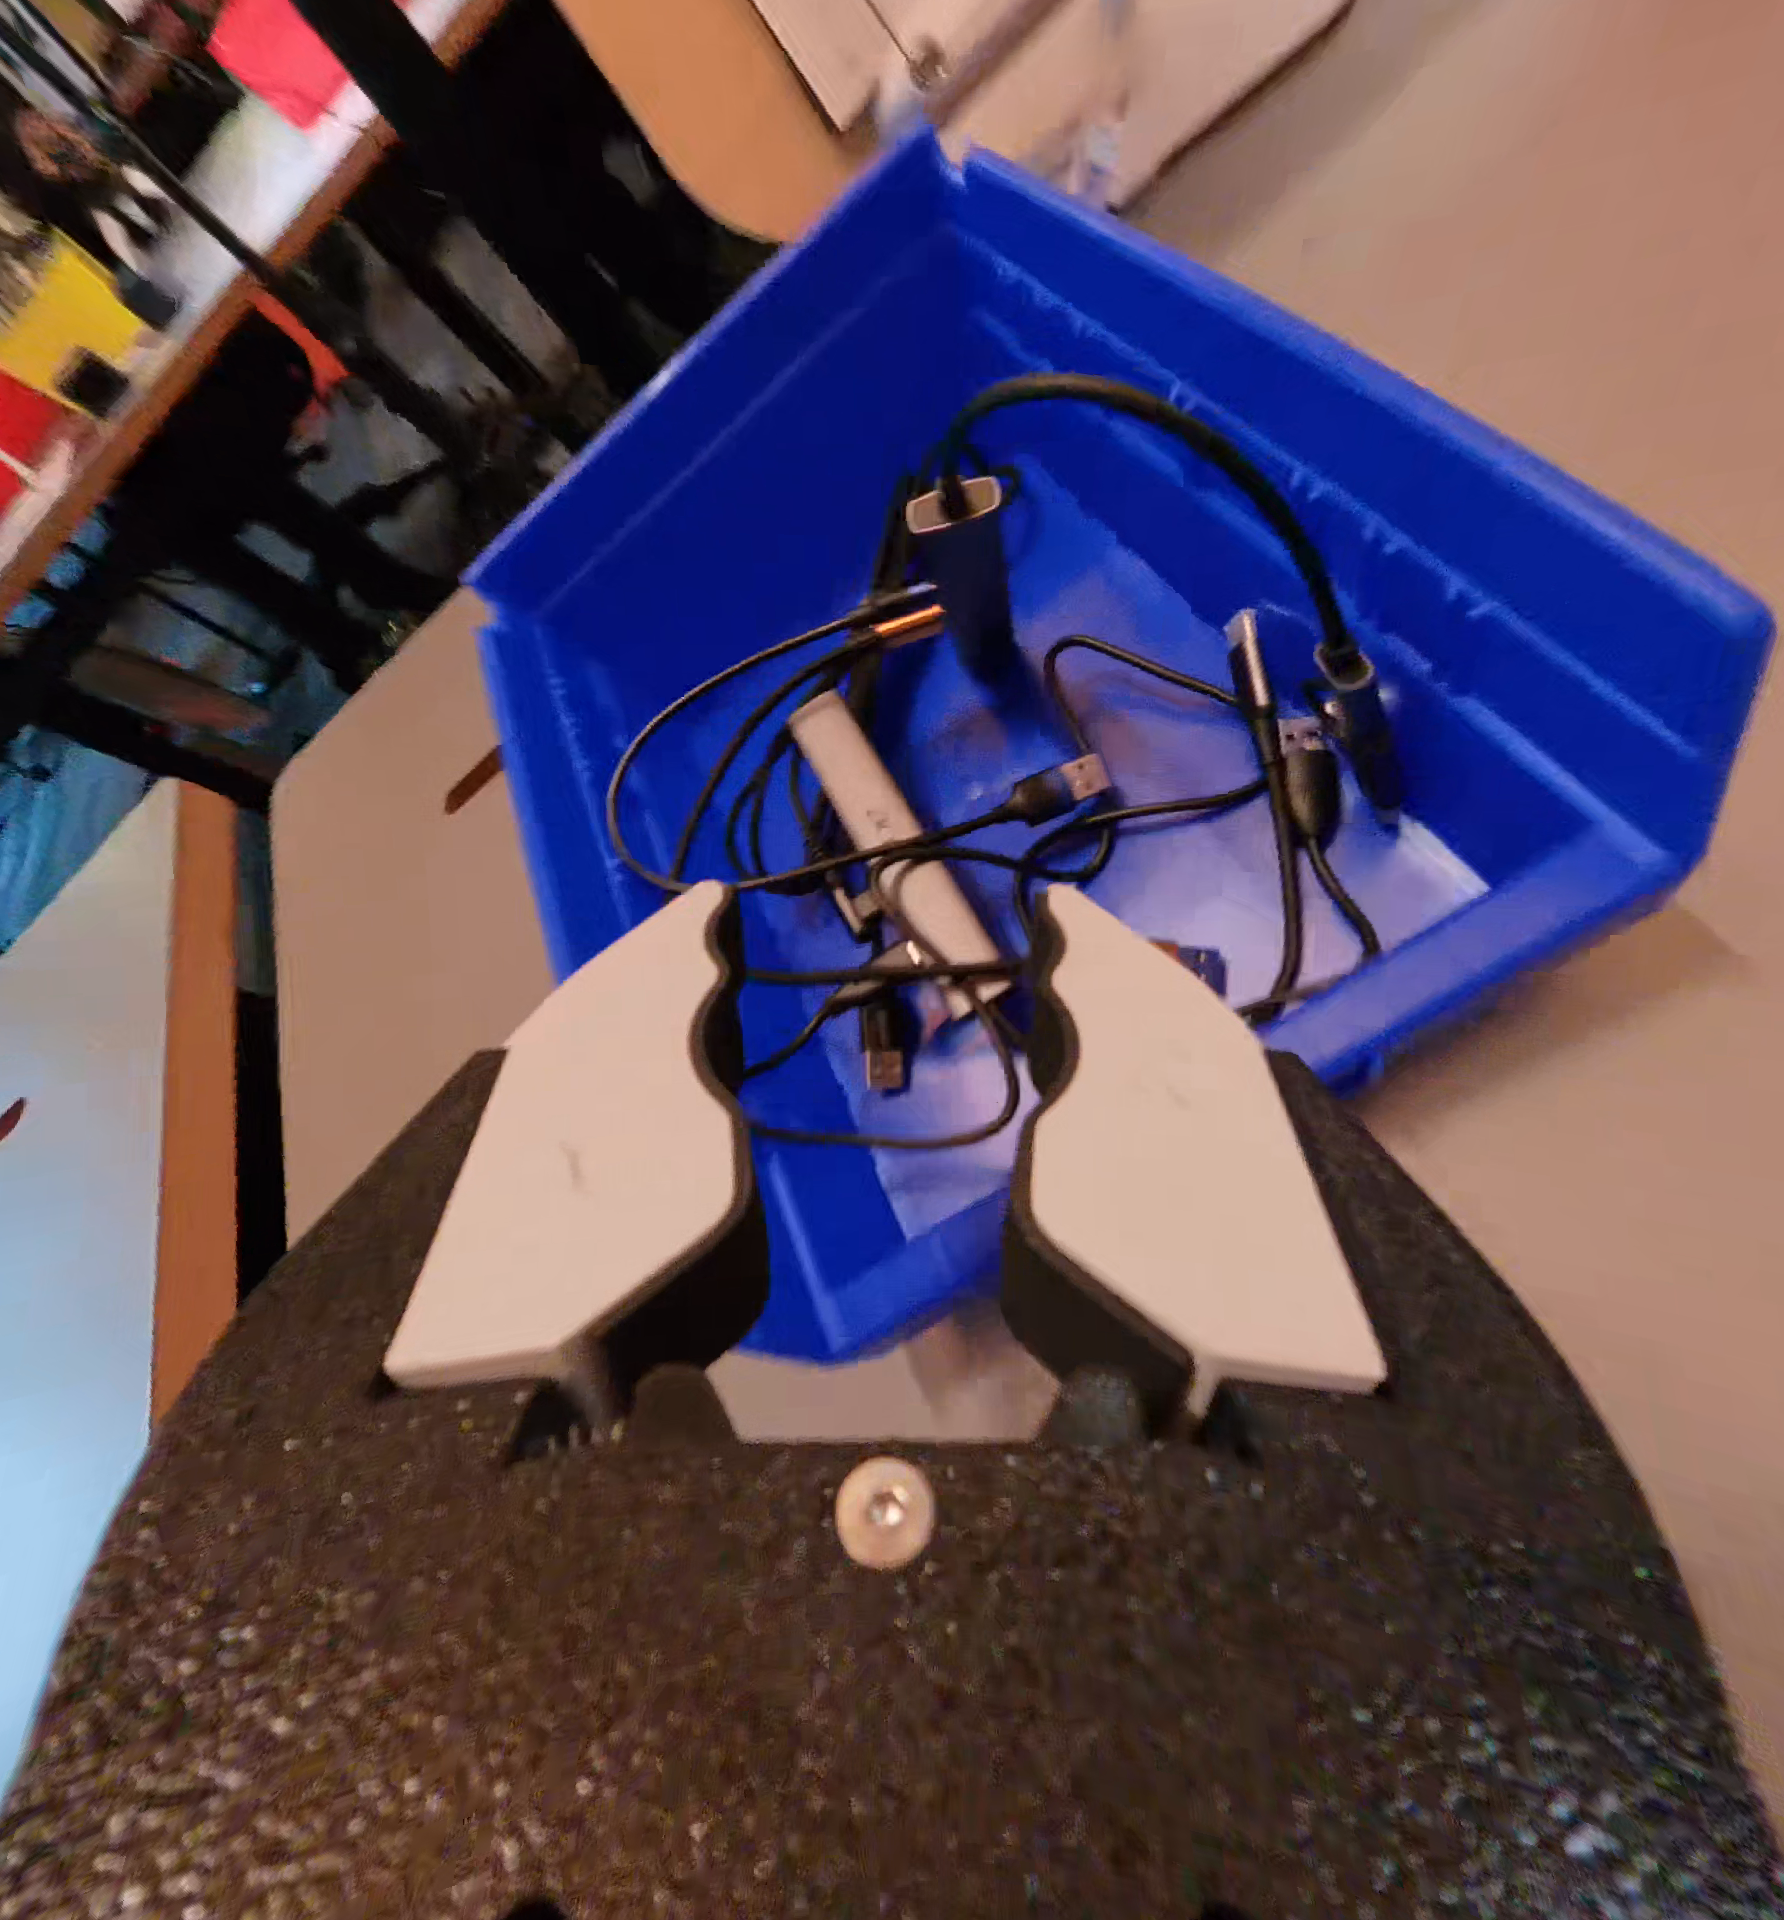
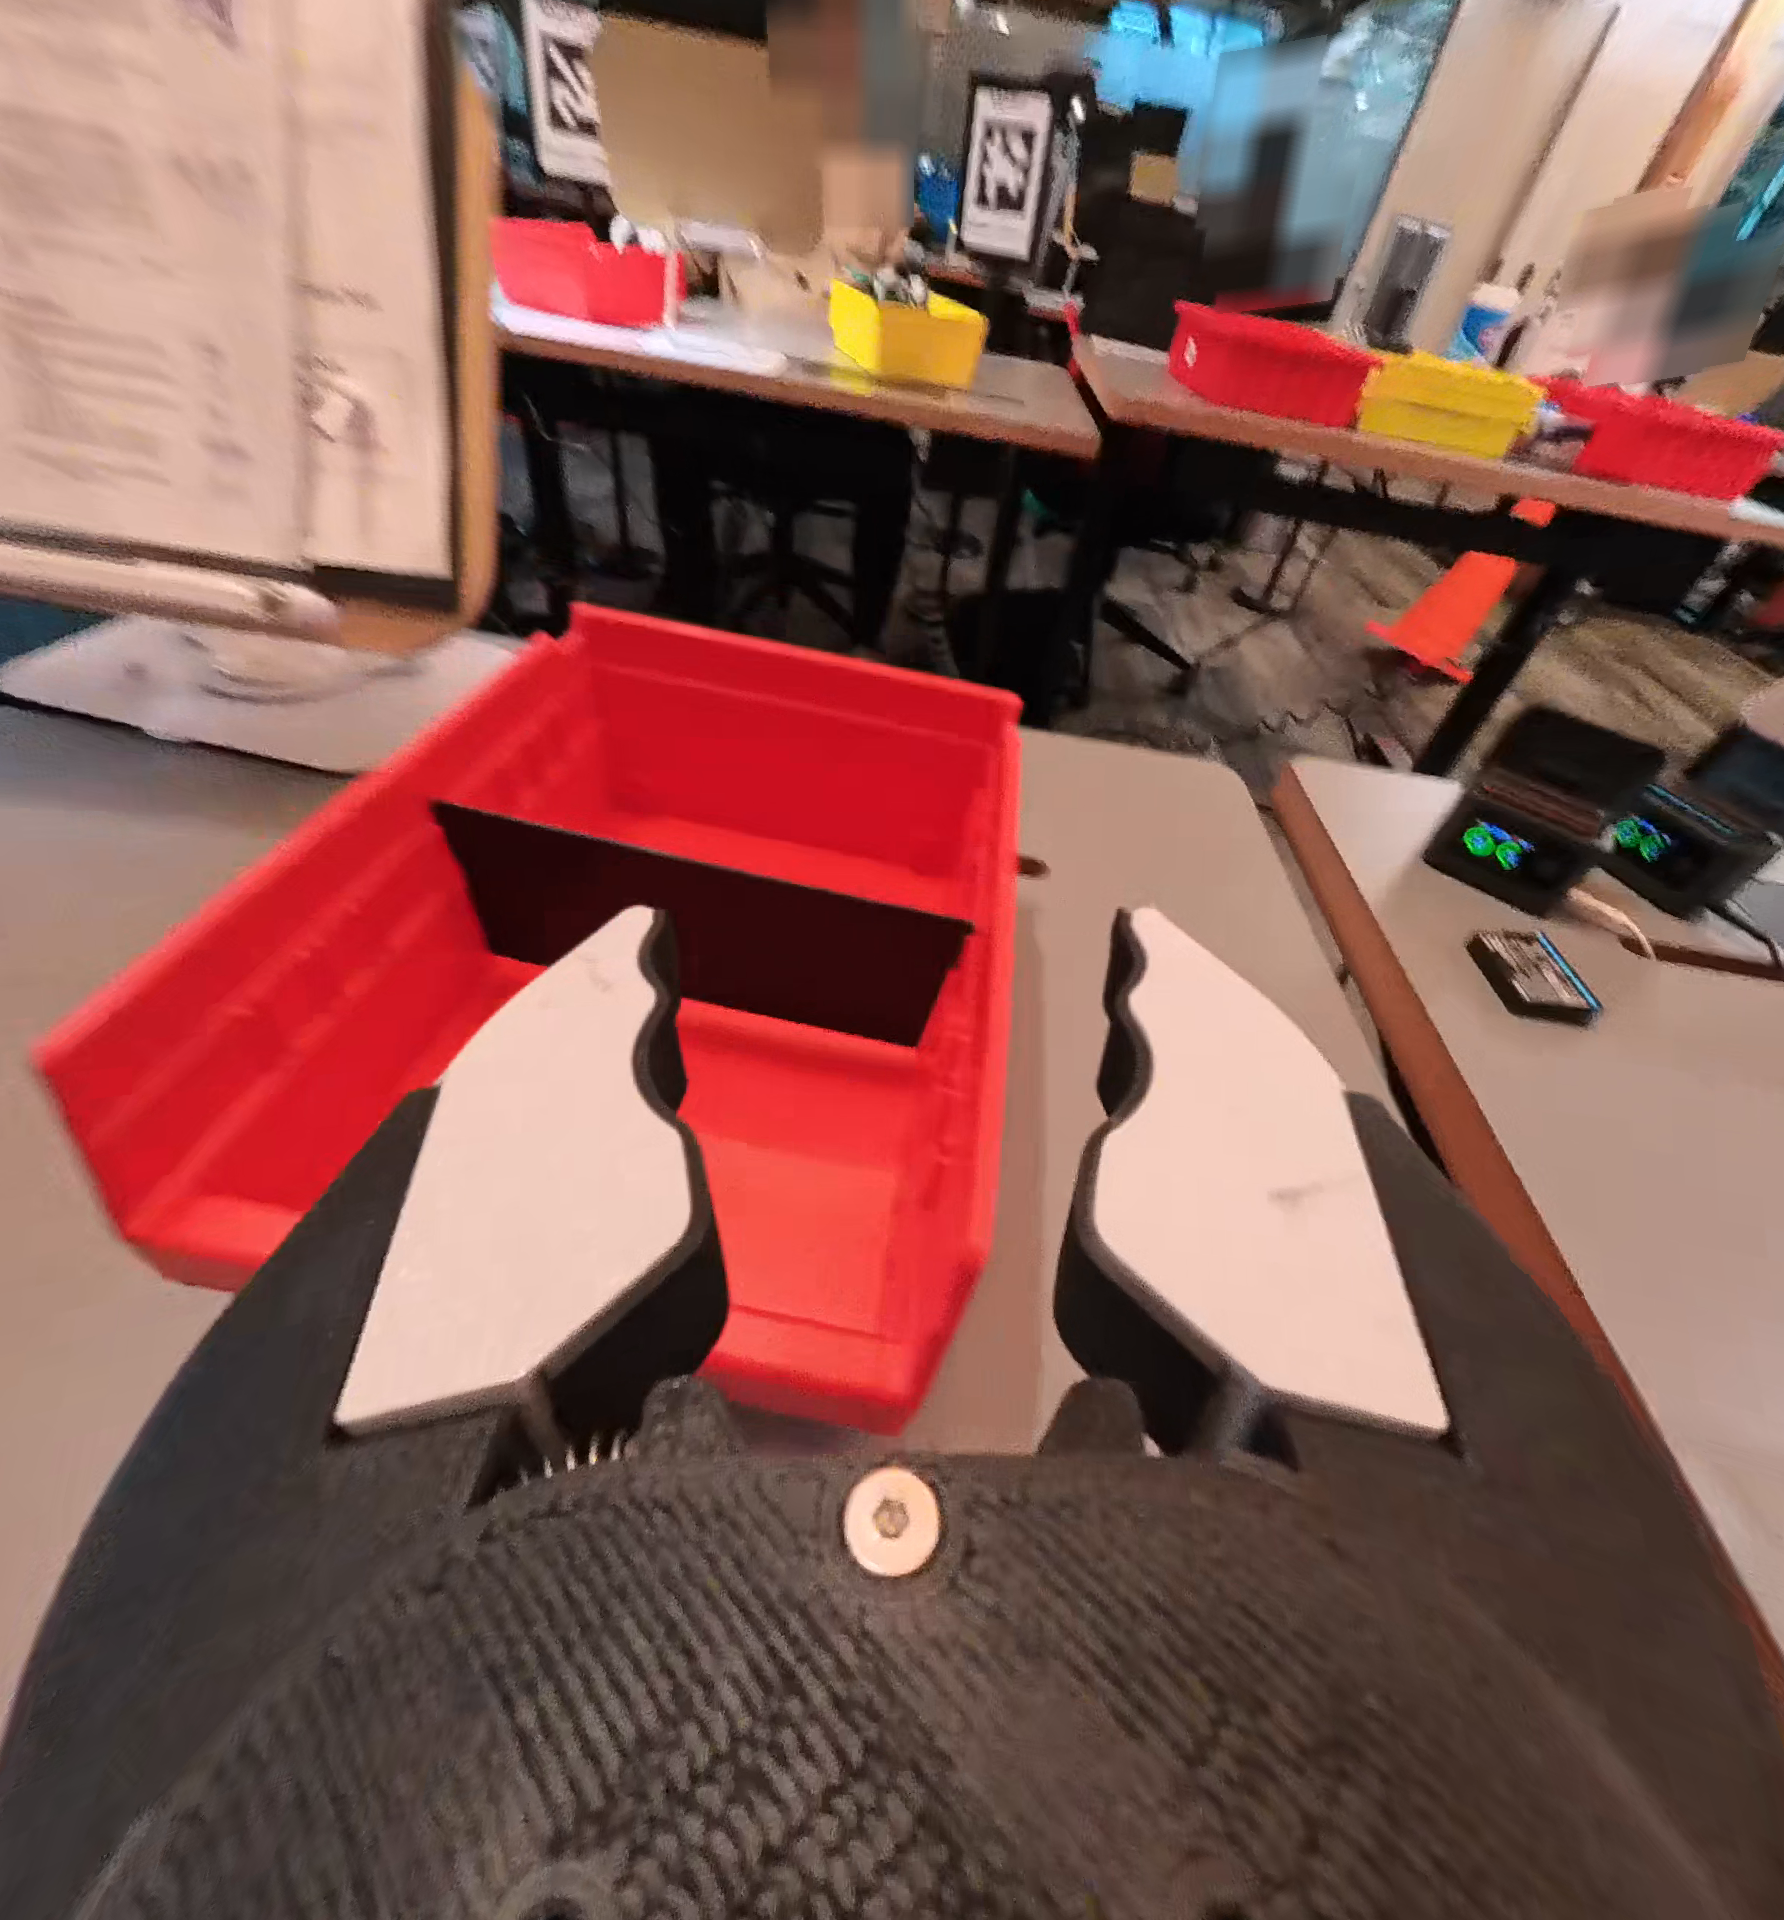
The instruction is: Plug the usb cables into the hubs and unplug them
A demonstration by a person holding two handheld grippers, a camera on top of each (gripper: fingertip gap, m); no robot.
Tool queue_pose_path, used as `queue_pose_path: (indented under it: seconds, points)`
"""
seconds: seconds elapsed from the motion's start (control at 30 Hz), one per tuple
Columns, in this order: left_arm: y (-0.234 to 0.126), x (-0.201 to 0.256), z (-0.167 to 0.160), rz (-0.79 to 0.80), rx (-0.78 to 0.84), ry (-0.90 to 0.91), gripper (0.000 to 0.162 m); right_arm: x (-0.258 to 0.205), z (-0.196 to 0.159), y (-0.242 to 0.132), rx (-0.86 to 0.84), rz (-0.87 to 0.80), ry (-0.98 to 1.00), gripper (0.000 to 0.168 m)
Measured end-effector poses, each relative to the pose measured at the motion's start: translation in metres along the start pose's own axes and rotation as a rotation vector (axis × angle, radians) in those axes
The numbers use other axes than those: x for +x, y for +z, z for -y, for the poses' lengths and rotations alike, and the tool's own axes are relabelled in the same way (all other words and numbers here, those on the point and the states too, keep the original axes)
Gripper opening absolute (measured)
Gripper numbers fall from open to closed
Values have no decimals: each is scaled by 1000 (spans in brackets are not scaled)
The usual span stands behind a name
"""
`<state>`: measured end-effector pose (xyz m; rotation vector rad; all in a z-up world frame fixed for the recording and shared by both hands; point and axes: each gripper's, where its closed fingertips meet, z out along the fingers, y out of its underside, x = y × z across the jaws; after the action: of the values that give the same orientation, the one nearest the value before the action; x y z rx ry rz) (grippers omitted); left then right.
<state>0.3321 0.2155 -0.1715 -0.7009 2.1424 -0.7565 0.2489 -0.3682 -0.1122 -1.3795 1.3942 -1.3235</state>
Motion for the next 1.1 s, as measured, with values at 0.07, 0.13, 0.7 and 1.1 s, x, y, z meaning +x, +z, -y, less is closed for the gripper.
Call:
queue_pose_path:
  seconds: [0.07,0.13,0.7,1.1]
  points:
    - [24,3,11,-24,-67,-2,57,-28,17,-6,71,60,-25,74]
    - [48,5,23,-55,-84,-54,58,-57,25,-10,98,119,-29,72]
    - [92,15,68,-54,61,-175,24,-187,28,-73,132,464,-121,66]
    - [-184,64,272,-773,935,29,24,-232,61,-118,313,833,-9,67]
